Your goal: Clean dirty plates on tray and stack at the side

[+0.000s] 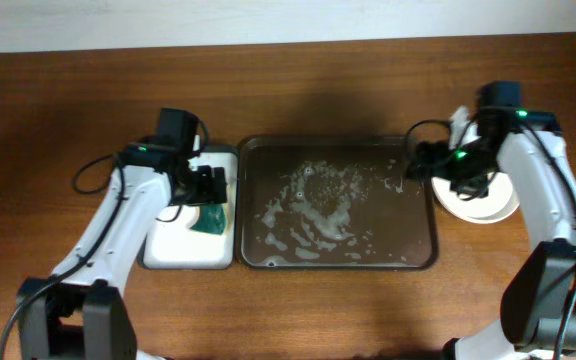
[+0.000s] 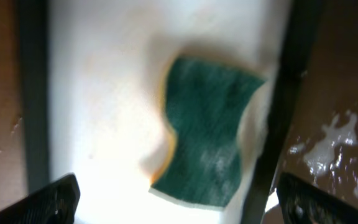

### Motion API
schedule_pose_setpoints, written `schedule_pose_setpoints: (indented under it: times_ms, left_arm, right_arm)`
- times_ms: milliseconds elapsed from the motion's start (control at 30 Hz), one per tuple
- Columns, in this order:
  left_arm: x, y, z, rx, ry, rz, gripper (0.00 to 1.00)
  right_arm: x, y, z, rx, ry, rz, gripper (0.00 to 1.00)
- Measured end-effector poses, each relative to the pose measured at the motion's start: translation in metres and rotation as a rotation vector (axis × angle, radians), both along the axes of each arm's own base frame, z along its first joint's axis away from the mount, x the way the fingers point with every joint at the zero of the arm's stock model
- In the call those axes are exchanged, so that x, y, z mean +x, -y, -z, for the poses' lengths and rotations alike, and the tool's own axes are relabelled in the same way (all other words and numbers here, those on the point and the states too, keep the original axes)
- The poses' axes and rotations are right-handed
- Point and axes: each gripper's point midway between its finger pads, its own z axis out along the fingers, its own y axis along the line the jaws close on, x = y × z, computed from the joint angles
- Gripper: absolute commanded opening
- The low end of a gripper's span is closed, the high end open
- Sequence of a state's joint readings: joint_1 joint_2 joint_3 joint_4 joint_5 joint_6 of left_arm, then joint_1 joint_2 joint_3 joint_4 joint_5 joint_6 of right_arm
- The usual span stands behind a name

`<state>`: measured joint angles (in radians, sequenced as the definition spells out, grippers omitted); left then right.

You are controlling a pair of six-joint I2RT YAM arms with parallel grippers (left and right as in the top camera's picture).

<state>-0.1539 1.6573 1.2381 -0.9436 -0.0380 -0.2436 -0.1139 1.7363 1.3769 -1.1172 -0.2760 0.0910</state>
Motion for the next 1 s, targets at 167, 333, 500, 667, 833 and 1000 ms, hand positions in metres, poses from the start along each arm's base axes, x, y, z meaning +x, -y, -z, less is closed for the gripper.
schedule_pose_setpoints:
  times_ms: [167,333,500,667,833,1000]
  left_arm:
    - [-0.033,-0.014,-0.013,-0.053,-0.100,-0.088,1.00]
    - [-0.060,-0.013,-0.042,-0.092,0.038,-0.079,0.99]
    - [-0.089,-0.014,-0.077,-0.134,0.422,-0.030,0.99]
    - [-0.115,-0.017,-0.105,-0.153,0.636,-0.010,0.99]
    - [-0.122,-0.017,-0.117,-0.159,0.697,-0.007,0.99]
    - [-0.122,-0.017,-0.117,-0.159,0.697,-0.006,0.99]
  right_arm:
    - [-0.030,-0.027,-0.012,-0.080,-0.055,-0.133,0.99]
    - [-0.042,-0.036,-0.072,-0.129,0.204,-0.163,0.99]
    - [-0.084,-0.030,-0.116,-0.160,0.564,-0.111,0.99]
    - [-0.115,-0.027,-0.132,-0.164,0.693,-0.095,0.99]
    - [-0.116,-0.026,-0.131,-0.168,0.694,-0.094,0.98]
    - [-0.110,-0.027,-0.121,-0.168,0.647,-0.098,0.99]
